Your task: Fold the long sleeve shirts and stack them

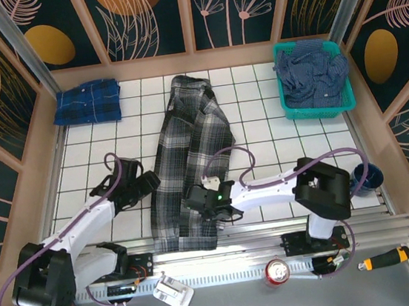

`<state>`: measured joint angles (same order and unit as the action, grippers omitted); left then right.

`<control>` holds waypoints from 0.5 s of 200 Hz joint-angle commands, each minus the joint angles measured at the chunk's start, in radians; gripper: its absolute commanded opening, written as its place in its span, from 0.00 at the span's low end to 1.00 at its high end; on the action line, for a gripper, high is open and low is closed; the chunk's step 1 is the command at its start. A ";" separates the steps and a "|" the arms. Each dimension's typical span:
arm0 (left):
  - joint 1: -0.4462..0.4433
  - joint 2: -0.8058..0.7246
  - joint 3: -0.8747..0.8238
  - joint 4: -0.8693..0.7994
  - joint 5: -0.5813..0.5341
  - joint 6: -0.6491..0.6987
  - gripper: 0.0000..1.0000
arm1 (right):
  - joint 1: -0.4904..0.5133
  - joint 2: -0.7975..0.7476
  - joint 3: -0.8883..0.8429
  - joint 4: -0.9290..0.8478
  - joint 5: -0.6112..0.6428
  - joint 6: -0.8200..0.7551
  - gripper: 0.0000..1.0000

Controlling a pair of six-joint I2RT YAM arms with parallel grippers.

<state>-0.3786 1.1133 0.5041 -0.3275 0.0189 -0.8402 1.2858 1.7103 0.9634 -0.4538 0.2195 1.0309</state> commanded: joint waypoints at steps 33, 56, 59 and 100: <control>-0.029 -0.054 -0.071 0.044 -0.007 -0.066 0.72 | 0.017 -0.011 0.022 -0.160 0.073 0.021 0.00; -0.029 -0.053 -0.075 0.048 0.002 -0.059 0.72 | 0.016 -0.076 -0.004 -0.188 0.097 0.033 0.00; -0.029 -0.053 -0.074 0.046 0.000 -0.056 0.72 | 0.016 -0.083 -0.006 -0.193 0.098 0.036 0.00; -0.029 -0.046 -0.070 0.051 -0.007 -0.059 0.72 | 0.020 -0.178 -0.043 -0.206 0.108 0.053 0.00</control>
<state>-0.4053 1.0714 0.4355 -0.2962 0.0174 -0.8783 1.2980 1.5940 0.9581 -0.6083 0.2840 1.0542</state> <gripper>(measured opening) 0.721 0.062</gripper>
